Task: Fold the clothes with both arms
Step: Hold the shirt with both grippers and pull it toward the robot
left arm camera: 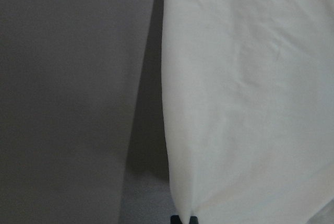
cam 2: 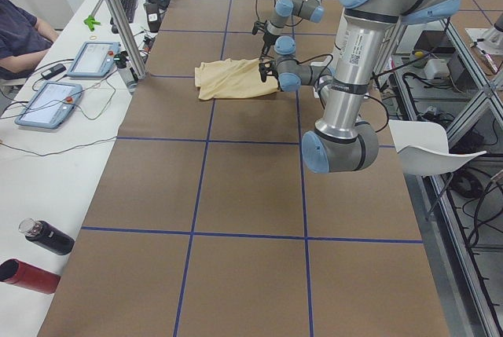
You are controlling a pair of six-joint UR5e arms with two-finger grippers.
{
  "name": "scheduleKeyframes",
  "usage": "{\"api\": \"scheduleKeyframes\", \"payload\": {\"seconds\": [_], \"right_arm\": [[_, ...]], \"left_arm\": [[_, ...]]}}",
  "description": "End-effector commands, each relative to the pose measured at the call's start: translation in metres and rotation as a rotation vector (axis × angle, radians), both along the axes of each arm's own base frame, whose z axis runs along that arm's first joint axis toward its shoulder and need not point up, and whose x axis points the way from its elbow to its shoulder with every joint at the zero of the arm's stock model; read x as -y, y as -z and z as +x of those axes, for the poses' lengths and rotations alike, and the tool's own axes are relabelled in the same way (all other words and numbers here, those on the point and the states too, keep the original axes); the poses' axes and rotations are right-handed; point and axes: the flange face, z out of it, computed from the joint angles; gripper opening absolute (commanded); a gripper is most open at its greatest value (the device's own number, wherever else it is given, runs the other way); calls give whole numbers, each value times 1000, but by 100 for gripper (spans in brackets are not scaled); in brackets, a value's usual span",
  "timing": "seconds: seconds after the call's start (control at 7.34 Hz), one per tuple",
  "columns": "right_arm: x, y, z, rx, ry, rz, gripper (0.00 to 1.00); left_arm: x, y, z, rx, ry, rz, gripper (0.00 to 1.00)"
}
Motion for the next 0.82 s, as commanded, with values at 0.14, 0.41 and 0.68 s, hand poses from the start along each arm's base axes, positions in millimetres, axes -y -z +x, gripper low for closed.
{"api": "scheduleKeyframes", "payload": {"seconds": [0.14,0.41,0.68], "right_arm": [[-5,10,12,24,5,5,0],[-15,23,20,52,19,9,0],[-61,18,56,71,78,11,0]], "left_arm": [[-3,8,-7,-17,-1,5,0],[-7,21,-18,-46,2,10,0],[-25,42,-41,-92,-10,14,0]]}}
